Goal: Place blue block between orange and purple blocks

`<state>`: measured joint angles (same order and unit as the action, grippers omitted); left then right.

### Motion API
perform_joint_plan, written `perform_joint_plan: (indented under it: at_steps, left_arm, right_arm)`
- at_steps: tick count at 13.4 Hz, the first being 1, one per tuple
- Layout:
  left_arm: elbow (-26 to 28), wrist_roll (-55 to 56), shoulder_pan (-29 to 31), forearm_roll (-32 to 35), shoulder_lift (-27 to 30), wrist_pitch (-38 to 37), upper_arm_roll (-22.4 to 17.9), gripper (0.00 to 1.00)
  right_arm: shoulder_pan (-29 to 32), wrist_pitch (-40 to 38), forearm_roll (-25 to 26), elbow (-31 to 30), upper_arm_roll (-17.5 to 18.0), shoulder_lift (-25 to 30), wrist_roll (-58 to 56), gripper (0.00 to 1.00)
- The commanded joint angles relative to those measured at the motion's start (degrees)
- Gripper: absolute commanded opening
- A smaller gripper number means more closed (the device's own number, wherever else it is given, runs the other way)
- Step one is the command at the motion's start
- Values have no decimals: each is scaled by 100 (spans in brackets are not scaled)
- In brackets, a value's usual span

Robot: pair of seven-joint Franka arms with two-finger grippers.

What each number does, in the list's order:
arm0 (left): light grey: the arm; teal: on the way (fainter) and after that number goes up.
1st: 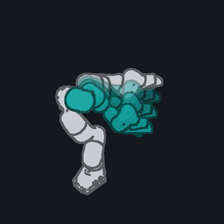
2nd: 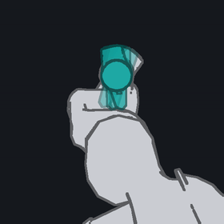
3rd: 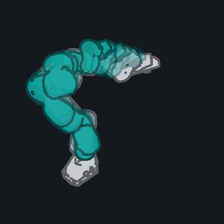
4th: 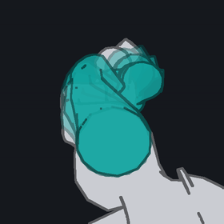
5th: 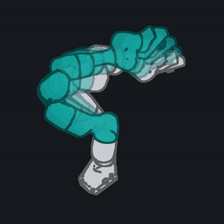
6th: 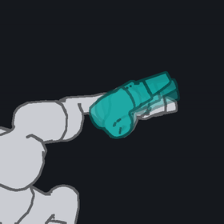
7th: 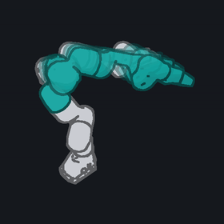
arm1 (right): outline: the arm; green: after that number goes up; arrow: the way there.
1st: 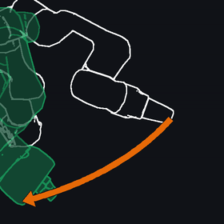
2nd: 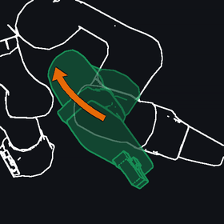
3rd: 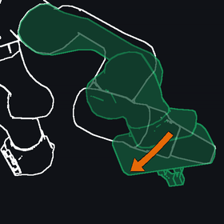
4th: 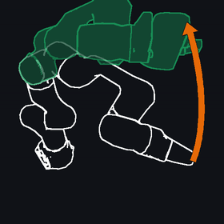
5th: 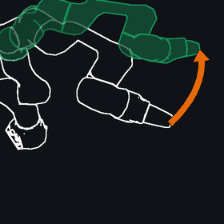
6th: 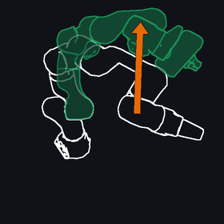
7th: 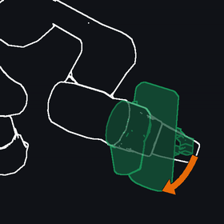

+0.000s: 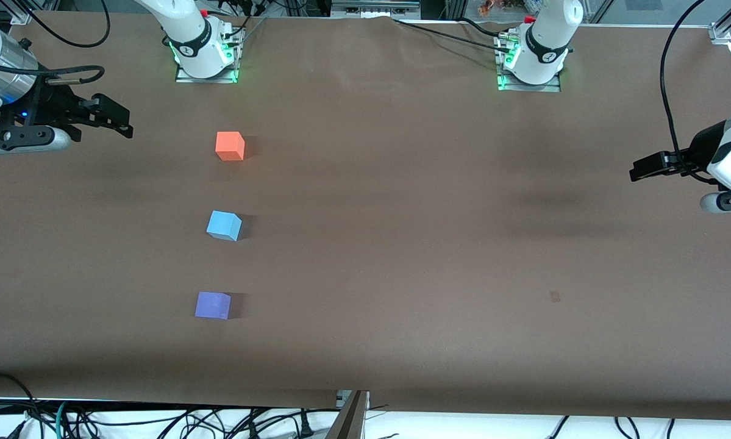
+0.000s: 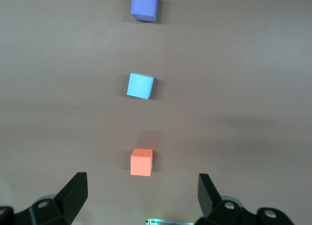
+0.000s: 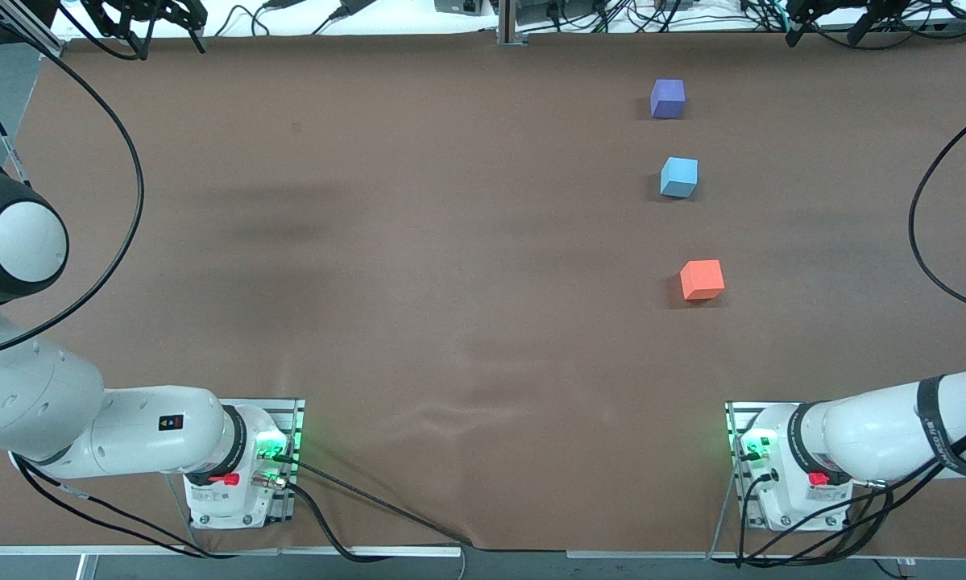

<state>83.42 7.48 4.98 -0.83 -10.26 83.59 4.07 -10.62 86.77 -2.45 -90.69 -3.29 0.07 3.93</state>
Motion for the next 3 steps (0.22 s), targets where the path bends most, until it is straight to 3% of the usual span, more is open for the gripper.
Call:
perform_joint_plan:
  at_steps: [1, 3]
  left_arm:
    - [-159, -115, 38, -93, -73, -36, 14, 100]
    - [-151, -115, 38, -93, -73, -36, 14, 100]
  right_arm:
    - [-10, -143, 113, 289, 21, -60, -103, 100]
    - [-19, -160, 121, 271, 30, -60, -130, 100]
